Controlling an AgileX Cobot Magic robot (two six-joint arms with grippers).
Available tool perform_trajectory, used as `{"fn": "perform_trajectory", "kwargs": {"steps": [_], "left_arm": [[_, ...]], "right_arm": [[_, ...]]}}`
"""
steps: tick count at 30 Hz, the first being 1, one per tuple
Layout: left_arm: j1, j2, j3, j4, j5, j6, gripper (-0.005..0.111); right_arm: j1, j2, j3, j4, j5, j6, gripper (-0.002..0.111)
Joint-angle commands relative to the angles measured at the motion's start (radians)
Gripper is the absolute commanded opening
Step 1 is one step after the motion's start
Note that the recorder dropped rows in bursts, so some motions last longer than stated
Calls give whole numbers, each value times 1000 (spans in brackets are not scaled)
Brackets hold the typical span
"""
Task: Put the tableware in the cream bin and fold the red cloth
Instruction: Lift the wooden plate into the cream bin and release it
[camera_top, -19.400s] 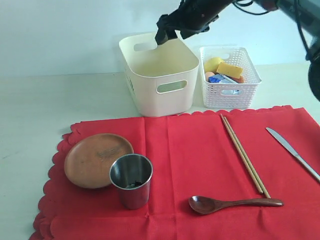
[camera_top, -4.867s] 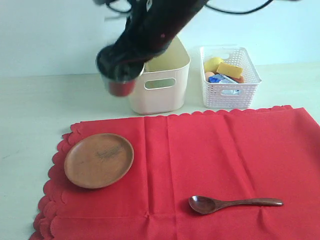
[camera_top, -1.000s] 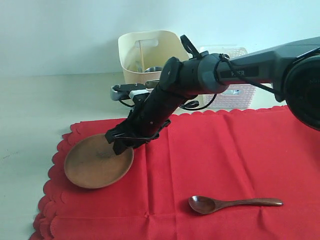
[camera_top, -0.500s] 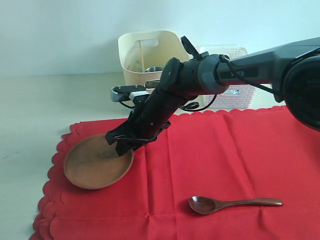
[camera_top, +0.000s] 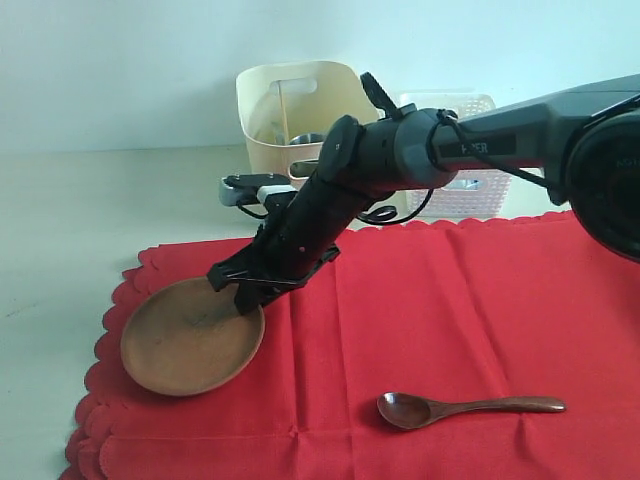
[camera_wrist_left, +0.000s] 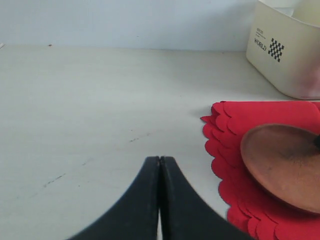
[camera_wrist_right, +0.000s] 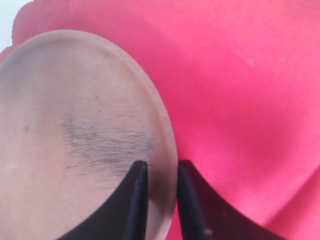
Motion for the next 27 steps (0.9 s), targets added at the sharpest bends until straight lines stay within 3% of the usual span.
{"fn": "perform_trajectory", "kwargs": {"steps": [1,27], "left_arm": [[-7,-6,-4,-2,-14,-3,0],[-7,-6,-4,-2,-14,-3,0]], "right_arm": [[2,-54,4,-63,5,-9,0],[-35,-345,-17,-158,85,28,0]]}}
